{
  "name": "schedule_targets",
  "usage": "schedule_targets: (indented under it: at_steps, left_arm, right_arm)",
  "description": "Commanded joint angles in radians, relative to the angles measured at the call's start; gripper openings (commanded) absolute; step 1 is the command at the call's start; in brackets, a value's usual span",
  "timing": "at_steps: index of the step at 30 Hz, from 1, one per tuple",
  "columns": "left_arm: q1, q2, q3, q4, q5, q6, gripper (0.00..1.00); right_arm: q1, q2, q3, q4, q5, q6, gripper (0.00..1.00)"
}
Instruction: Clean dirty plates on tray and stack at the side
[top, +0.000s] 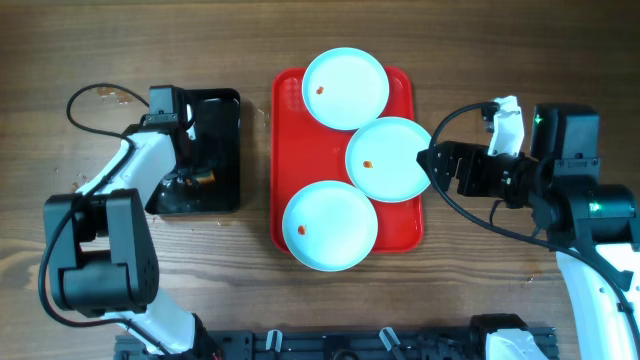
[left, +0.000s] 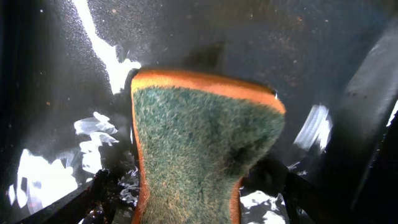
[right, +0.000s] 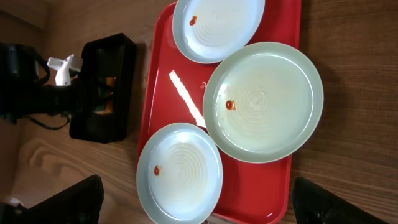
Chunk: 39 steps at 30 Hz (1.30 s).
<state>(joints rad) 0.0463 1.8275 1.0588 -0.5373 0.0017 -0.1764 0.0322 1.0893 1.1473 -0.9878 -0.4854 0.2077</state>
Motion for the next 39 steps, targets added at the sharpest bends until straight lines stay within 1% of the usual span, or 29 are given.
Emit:
schedule_targets:
  at_steps: [1,4,5,6,7,8,9,12,13,14,17,19,22,23,24,25,26,29,30,31,35,39]
  left_arm:
    - [0.001,0.019,-0.012,0.000,0.001,0.005,0.76]
    - [0.001,0.019,-0.012,0.007,0.001,0.005,0.64]
    - [0.001,0.019,-0.012,0.011,0.001,0.005,0.63]
    - [0.001,0.018,-0.011,0.016,0.001,0.013,0.58]
    - [0.001,0.017,-0.011,0.018,0.001,0.016,0.31]
    - [0.001,0.016,-0.011,0.018,0.002,0.016,0.13]
    - [0.000,0.016,-0.011,0.018,0.002,0.016,0.04]
    - [-0.001,0.005,-0.011,0.006,0.018,0.016,0.05]
    - [-0.001,-0.004,-0.011,0.002,0.033,0.016,0.24]
    - [-0.001,-0.017,-0.011,-0.006,0.048,0.016,0.49]
    - [0.000,-0.046,-0.011,-0.025,0.051,0.016,0.67]
    - [0.000,-0.047,-0.011,-0.021,0.046,0.016,0.72]
    - [0.000,-0.045,-0.012,-0.011,-0.011,0.016,0.70]
    - [0.000,-0.043,-0.012,-0.003,-0.022,0.015,0.66]
    - [0.000,-0.042,-0.012,-0.001,-0.021,0.012,0.60]
    - [0.000,-0.037,-0.012,0.000,-0.021,0.012,0.51]
    - [0.000,-0.027,-0.012,0.000,-0.021,0.012,0.36]
    - [-0.001,0.016,-0.012,0.007,-0.004,0.012,0.24]
    - [-0.003,0.040,-0.013,0.007,0.027,0.013,0.12]
    - [-0.004,0.056,-0.013,0.007,0.046,0.012,0.04]
    - [-0.005,0.056,-0.011,0.001,0.061,0.013,0.04]
    - [-0.005,-0.015,0.025,-0.083,0.061,0.013,0.04]
  right_arm:
    - [0.004,0.006,0.010,-0.001,0.018,0.005,0.97]
    - [0.004,0.006,0.010,-0.003,0.018,0.005,0.97]
    - [0.004,0.006,0.010,-0.005,0.018,0.005,0.97]
    - [0.004,0.006,0.010,-0.009,0.018,0.004,0.97]
    - [0.004,0.006,0.010,-0.010,0.018,0.005,0.97]
    - [0.004,0.006,0.010,-0.010,0.018,0.005,0.97]
    - [0.004,0.006,0.010,-0.010,0.018,0.004,0.97]
    - [0.004,0.006,0.010,-0.011,0.018,0.004,0.97]
    - [0.004,0.006,0.010,-0.011,0.018,0.004,0.97]
    - [0.004,0.006,0.010,-0.011,0.018,0.004,0.97]
    - [0.004,0.006,0.010,-0.011,0.018,0.004,0.97]
    - [0.004,0.006,0.010,-0.011,0.018,0.005,0.97]
    - [0.004,0.006,0.010,-0.012,0.018,0.005,0.97]
    - [0.004,0.006,0.010,-0.012,0.018,0.005,0.97]
    - [0.004,0.007,0.010,-0.012,0.018,0.004,0.97]
    - [0.004,0.007,0.010,-0.012,0.018,0.005,0.97]
    - [0.004,0.006,0.010,-0.012,0.018,0.005,0.97]
    - [0.004,0.006,0.010,-0.012,0.018,0.005,0.97]
    - [0.004,0.006,0.010,-0.012,0.018,0.004,0.97]
    - [0.004,0.006,0.010,-0.012,0.018,0.005,0.97]
    - [0.004,0.006,0.010,-0.011,0.029,0.003,0.98]
    - [0.004,0.007,0.010,-0.003,0.106,0.002,0.98]
